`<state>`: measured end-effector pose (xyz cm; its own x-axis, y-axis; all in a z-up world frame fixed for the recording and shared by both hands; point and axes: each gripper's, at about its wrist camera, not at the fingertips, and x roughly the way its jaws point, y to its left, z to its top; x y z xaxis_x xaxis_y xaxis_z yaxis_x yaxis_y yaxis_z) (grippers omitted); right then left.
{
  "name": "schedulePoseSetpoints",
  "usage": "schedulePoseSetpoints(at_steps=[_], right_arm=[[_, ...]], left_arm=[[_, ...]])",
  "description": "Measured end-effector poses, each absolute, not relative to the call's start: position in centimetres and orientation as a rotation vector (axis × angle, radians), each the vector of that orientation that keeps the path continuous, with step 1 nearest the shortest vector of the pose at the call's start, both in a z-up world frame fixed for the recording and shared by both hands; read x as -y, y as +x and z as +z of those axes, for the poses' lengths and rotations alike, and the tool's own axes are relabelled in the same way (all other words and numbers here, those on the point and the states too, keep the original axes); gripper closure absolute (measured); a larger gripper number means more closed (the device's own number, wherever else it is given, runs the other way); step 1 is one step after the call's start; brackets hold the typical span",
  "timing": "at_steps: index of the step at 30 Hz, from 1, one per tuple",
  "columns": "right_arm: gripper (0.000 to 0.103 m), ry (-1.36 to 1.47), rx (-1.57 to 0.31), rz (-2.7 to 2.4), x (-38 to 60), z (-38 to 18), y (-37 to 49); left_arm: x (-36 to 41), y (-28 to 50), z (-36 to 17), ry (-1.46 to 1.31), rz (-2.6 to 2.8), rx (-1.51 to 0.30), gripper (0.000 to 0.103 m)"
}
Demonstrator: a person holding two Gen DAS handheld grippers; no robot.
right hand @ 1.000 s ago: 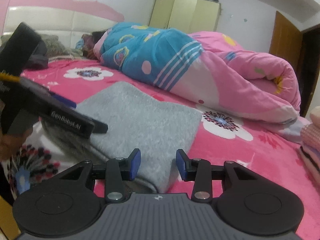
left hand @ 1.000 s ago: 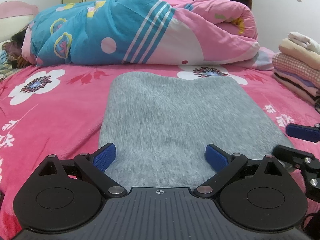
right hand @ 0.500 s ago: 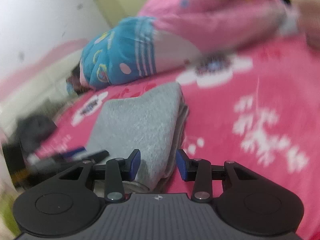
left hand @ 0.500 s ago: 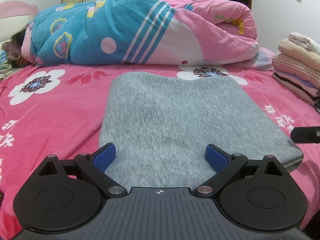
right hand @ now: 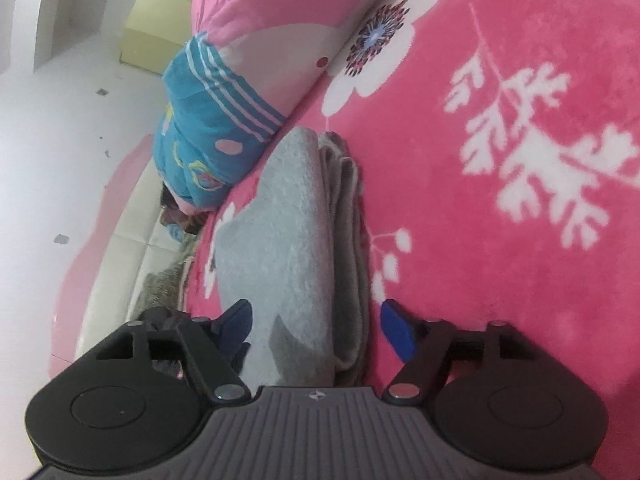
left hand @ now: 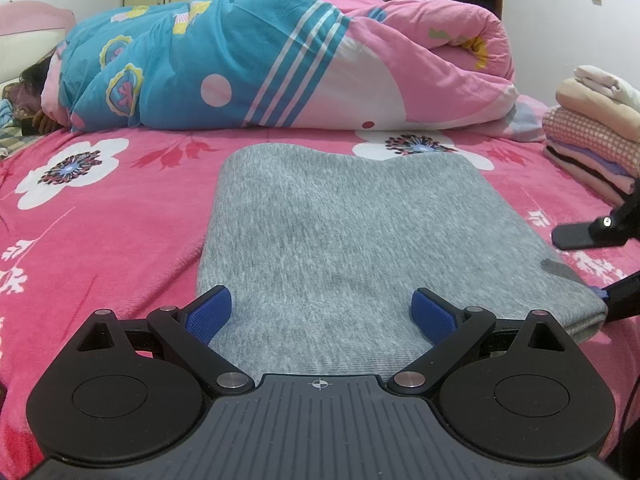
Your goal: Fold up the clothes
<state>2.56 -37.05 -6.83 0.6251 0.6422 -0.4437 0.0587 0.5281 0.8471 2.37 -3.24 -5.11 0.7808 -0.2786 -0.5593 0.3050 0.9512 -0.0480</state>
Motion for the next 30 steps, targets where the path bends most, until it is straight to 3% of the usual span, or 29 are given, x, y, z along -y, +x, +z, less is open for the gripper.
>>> schedulePoseSetpoints(at_steps=[7, 14, 30], right_arm=[[0.013, 0.981, -0.855, 0.437, 36.6, -6.4, 3.7], [0.007, 0.941, -0.871, 0.466, 35.7, -6.6, 5.4], [0.004, 0.898, -0.921, 0.608, 34.1, -7.3, 10.2]], left_arm=[[3.3, 2.4, -5.1, 0.046, -0.315, -0.598, 0.005], [3.1, 2.3, -5.1, 0.039, -0.321, -0.598, 0.005], [3.2, 2.5, -5.1, 0.033, -0.321, -0.605, 0.005]])
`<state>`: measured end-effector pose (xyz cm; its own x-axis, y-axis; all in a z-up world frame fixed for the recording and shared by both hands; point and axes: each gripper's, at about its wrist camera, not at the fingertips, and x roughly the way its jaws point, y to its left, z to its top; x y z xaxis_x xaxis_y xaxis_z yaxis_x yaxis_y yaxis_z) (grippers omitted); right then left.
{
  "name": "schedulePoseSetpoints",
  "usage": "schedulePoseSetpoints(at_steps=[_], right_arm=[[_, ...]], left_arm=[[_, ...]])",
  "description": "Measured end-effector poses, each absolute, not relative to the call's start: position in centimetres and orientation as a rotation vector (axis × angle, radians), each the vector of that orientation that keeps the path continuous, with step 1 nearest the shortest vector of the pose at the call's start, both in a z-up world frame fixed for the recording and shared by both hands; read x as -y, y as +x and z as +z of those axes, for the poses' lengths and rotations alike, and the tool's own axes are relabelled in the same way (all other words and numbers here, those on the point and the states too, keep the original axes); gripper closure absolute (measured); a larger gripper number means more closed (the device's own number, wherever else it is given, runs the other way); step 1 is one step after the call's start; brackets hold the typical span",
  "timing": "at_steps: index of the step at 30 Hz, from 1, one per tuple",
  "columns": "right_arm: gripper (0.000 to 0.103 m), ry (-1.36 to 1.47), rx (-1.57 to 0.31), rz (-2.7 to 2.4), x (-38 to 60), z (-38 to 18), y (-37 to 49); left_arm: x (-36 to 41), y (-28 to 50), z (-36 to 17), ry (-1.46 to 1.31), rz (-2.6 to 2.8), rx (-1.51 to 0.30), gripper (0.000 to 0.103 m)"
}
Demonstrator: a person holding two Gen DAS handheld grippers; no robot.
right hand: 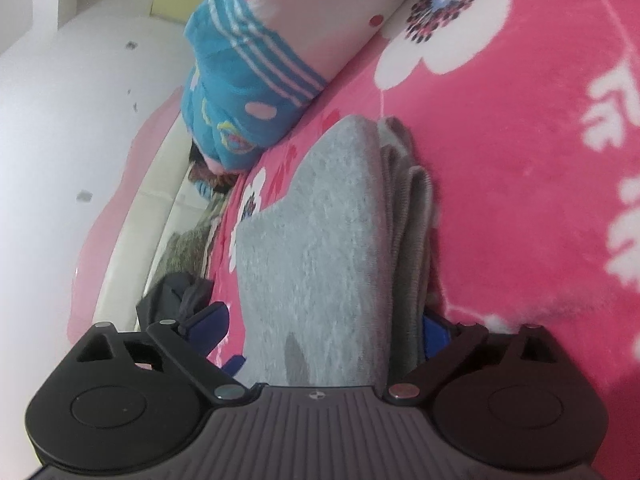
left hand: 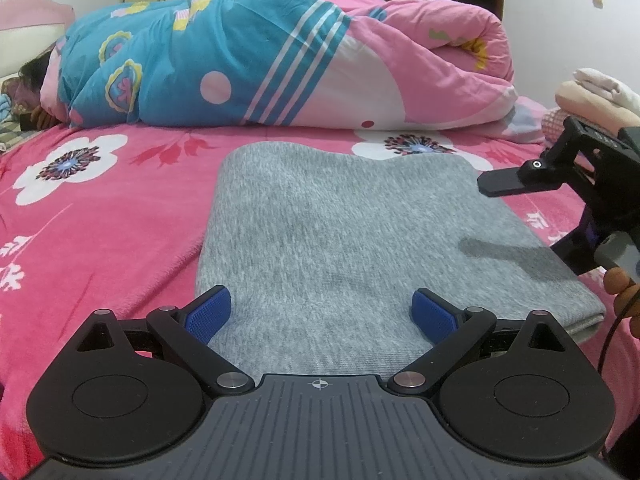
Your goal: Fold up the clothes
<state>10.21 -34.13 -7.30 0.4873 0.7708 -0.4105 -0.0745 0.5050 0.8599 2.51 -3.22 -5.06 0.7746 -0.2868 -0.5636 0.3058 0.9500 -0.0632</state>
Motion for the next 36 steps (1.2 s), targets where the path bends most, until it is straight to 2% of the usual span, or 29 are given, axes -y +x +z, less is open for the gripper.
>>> schedulePoseSetpoints(at_steps=[18, 21, 23, 25, 31, 36], right_arm=[[0.007, 0.792, -0.983, 0.732, 32.7, -7.4, 11.5], [0.017, 0.743, -0.993, 0.716, 32.5, -7.2, 11.3], [0.036, 0.746, -0.998, 0.7, 33.1, -7.5, 11.2], [0.044, 0.771, -1.004, 0.684, 33.9, -8.0, 11.1], [0.046, 0.764, -0.992, 0.681, 33.9, -8.1, 11.0], [0.046, 0.76, -0.988, 0.679, 33.8, -8.0, 10.9]], left_arm=[[2.3, 3.0, -5.4, -0.005, -0.372, -0.595, 0.003], [1.9, 3.0, -5.3, -0.022, -0.384, -0.594, 0.003], [1.5, 3.1, -4.9, -0.056, -0.394, -0.603, 0.004], [1.0, 3.2, -4.4, -0.088, -0.405, -0.604, 0.004], [-0.9, 3.4, -2.8, -0.189, -0.414, -0.573, 0.004], [-2.6, 4.9, -2.9, -0.28, -0.388, -0.623, 0.004]])
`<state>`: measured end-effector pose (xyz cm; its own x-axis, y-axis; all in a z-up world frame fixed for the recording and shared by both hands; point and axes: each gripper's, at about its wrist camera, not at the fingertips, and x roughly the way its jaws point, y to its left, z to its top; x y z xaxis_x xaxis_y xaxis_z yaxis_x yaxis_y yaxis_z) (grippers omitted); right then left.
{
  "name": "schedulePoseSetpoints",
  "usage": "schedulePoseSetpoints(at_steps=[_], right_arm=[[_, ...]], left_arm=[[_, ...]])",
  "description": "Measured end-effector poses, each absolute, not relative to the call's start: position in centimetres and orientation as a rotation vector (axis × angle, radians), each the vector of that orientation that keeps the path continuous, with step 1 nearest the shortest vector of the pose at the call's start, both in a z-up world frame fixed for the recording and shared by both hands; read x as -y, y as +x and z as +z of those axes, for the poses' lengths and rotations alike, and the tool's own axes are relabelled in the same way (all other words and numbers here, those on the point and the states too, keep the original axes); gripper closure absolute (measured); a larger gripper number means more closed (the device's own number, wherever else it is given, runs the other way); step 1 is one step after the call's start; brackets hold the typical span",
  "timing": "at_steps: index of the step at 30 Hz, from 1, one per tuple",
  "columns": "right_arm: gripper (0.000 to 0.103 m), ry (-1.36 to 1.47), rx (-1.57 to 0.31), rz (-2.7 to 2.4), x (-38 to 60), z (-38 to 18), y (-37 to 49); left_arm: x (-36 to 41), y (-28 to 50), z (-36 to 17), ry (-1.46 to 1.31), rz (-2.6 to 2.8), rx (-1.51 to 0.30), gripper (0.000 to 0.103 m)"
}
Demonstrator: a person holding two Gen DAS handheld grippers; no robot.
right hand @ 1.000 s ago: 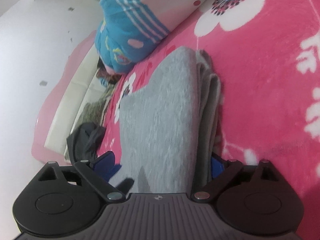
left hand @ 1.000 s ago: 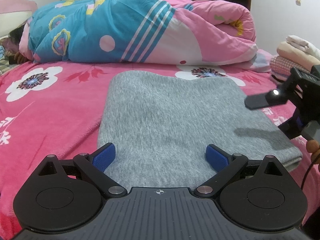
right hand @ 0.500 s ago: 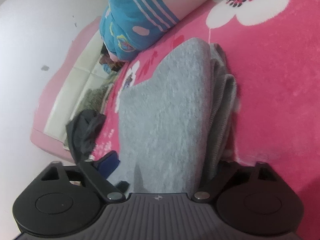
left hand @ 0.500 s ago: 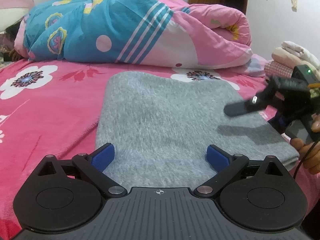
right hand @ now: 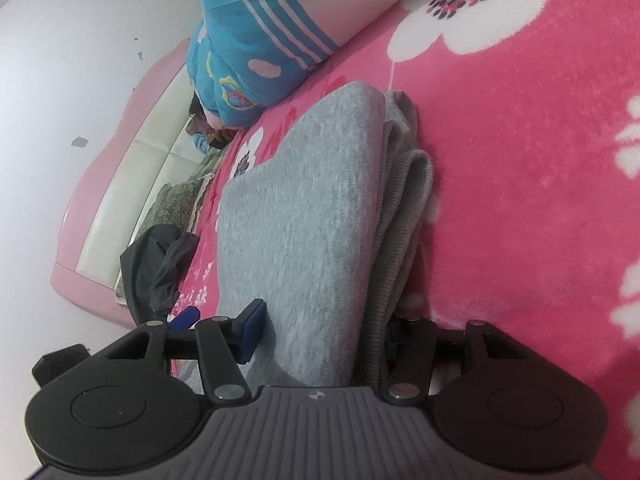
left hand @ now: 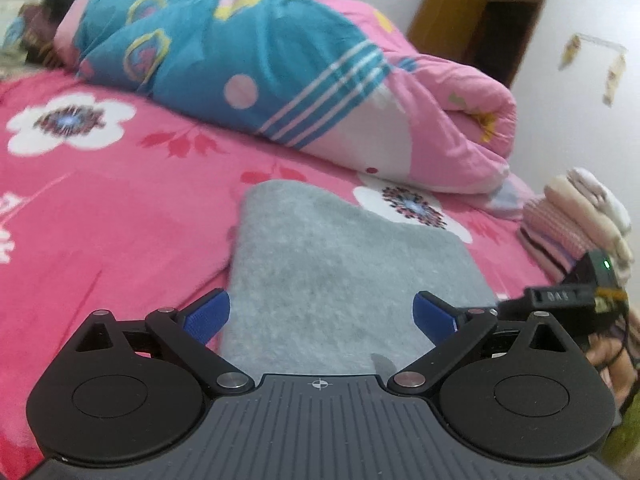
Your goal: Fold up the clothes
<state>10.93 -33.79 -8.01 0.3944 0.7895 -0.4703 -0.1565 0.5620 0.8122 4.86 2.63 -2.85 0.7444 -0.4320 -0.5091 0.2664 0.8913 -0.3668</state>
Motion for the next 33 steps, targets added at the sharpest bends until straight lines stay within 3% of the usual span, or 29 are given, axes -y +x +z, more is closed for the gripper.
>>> schedulePoseSetpoints(at_steps=[15, 33], right_arm=[[0.046, 0.753, -0.982, 0.675, 33.5, -7.9, 11.0], [0.046, 0.752, -0.974, 0.679, 33.4, -8.1, 11.0]], left_arm=[[-5.7, 7.2, -5.4, -0.492, -0.504, -0.846, 0.001], [-5.1, 9.9, -5.5, -0.475, -0.612, -0.9, 0.0]])
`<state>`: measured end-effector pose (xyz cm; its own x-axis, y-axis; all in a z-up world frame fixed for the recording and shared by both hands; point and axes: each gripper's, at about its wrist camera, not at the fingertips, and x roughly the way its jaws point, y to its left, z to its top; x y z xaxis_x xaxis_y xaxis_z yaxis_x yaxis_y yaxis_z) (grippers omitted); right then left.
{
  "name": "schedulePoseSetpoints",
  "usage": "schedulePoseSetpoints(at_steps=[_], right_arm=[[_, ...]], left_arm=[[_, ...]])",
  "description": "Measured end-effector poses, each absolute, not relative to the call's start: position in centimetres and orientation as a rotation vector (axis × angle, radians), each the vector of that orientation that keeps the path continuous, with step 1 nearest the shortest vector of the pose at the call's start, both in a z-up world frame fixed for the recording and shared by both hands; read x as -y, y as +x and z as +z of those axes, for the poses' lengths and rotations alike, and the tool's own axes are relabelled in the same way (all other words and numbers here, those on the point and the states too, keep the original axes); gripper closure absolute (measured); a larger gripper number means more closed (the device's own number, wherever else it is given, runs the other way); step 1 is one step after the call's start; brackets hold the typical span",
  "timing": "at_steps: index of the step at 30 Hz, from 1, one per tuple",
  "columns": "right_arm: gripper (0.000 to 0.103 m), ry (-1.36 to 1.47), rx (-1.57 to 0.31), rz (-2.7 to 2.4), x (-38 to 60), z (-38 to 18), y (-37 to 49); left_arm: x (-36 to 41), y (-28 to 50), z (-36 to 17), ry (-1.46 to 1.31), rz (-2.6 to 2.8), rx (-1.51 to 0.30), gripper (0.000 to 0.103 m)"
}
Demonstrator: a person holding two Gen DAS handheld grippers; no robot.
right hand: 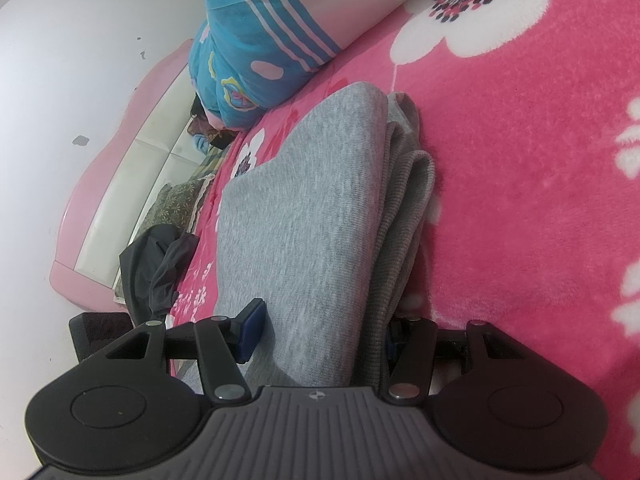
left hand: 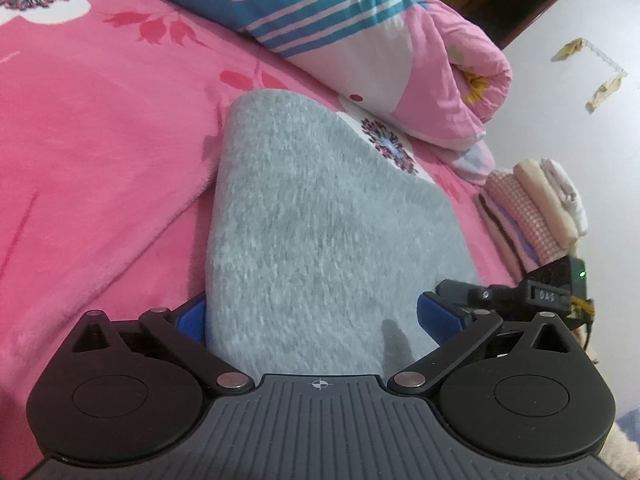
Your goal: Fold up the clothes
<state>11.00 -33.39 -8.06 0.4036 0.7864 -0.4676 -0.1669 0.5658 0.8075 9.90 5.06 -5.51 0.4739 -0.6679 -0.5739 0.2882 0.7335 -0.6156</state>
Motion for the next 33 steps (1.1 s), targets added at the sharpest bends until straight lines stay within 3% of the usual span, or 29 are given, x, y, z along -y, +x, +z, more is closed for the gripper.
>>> schedulePoseSetpoints(at_steps=[15, 23, 33], right_arm=[[0.045, 0.74, -0.994, 0.728, 33.5, -8.3, 11.7], [0.045, 0.737, -1.015, 0.782, 33.4, -8.6, 12.7], [0.045, 0.715, -1.02, 0.911, 33.7, -8.9, 13.5]], left_arm=[[-3.1, 11.6, -5.4, -0.322, -0.748, -0.91, 0.0], [-5.4, 14.0, -6.5, -0.52, -0.894, -0.957, 0.0], [-5.1, 14.6, -6.5, -0.56, -0.973, -0.999, 0.001]])
